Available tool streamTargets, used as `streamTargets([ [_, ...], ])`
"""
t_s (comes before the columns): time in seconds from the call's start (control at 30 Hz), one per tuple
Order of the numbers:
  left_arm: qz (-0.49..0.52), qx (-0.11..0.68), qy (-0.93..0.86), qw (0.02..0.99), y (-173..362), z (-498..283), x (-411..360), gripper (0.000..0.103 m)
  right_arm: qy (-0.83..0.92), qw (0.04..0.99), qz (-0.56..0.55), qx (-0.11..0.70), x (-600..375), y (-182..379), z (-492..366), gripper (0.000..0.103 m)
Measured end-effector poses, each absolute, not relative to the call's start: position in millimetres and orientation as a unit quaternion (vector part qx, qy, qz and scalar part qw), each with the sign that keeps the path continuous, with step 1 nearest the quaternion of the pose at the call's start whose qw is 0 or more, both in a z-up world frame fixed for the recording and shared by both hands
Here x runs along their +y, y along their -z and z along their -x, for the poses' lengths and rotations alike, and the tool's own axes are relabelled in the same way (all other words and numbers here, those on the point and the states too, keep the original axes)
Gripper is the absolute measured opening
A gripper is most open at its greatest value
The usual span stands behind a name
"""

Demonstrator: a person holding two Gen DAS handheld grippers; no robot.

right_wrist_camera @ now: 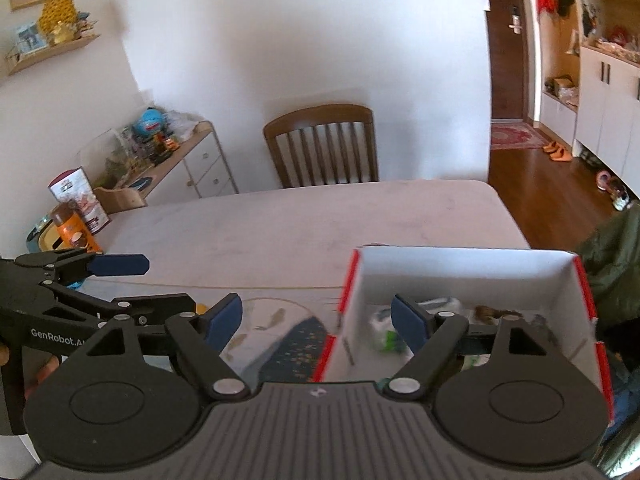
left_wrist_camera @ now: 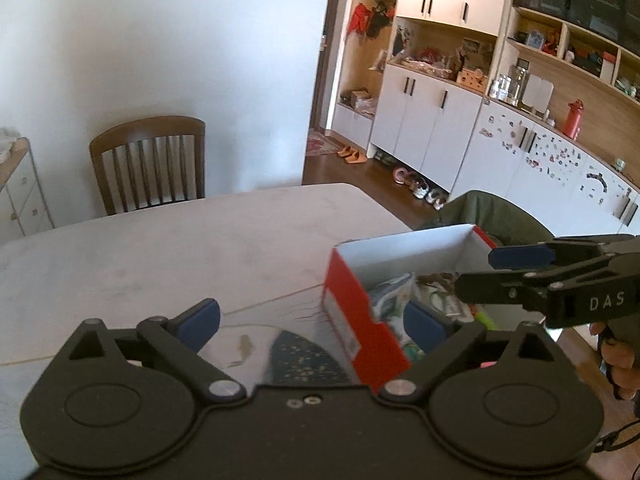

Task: Organize objects
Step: 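Move both tools back to the yellow snack box and pale cylinder, then grasp the yellow snack box with the left tool while the right tool grasps the pale cylinder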

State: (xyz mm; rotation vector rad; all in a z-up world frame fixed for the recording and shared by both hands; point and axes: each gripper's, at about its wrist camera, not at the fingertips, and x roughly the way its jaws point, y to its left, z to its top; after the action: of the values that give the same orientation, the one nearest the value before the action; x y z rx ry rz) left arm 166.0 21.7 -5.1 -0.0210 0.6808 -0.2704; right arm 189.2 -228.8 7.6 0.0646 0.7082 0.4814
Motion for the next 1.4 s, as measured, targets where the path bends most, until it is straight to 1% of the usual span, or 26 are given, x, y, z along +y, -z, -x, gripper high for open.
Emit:
streamTargets([
  [0.1, 0.012, 0.330, 0.124, 0.936, 4.7, -162.2, 37.8, 0.102, -0.240, 0.909, -0.023, 0.341, -208.3, -7.8, -186.9, 0.084],
  [0.27, 0.021, 0.331, 0.110, 0.937, 8.7, -158.6, 69.4, 0.102, -0.249, 0.905, -0.020, 0.344, -174.5, -4.1, -186.1, 0.085],
  [0.63, 0.034, 0.333, 0.058, 0.941, 33.7, -158.9, 127.8, 0.103, -0.244, 0.905, -0.012, 0.347, -112.2, 11.8, -190.4, 0.086],
  [0.77, 0.023, 0.332, 0.046, 0.942, 45.4, -158.6, 139.5, 0.103, -0.241, 0.904, -0.013, 0.353, -96.3, 20.2, -194.5, 0.086],
  [1.1, 0.040, 0.374, 0.039, 0.926, 88.8, -169.8, 165.7, 0.103, -0.230, 0.885, 0.012, 0.405, -52.2, 57.4, -221.1, 0.086],
  [1.4, 0.052, 0.405, 0.036, 0.912, 124.9, -184.9, 177.8, 0.102, -0.226, 0.863, 0.039, 0.451, -37.7, 96.9, -244.3, 0.086],
])
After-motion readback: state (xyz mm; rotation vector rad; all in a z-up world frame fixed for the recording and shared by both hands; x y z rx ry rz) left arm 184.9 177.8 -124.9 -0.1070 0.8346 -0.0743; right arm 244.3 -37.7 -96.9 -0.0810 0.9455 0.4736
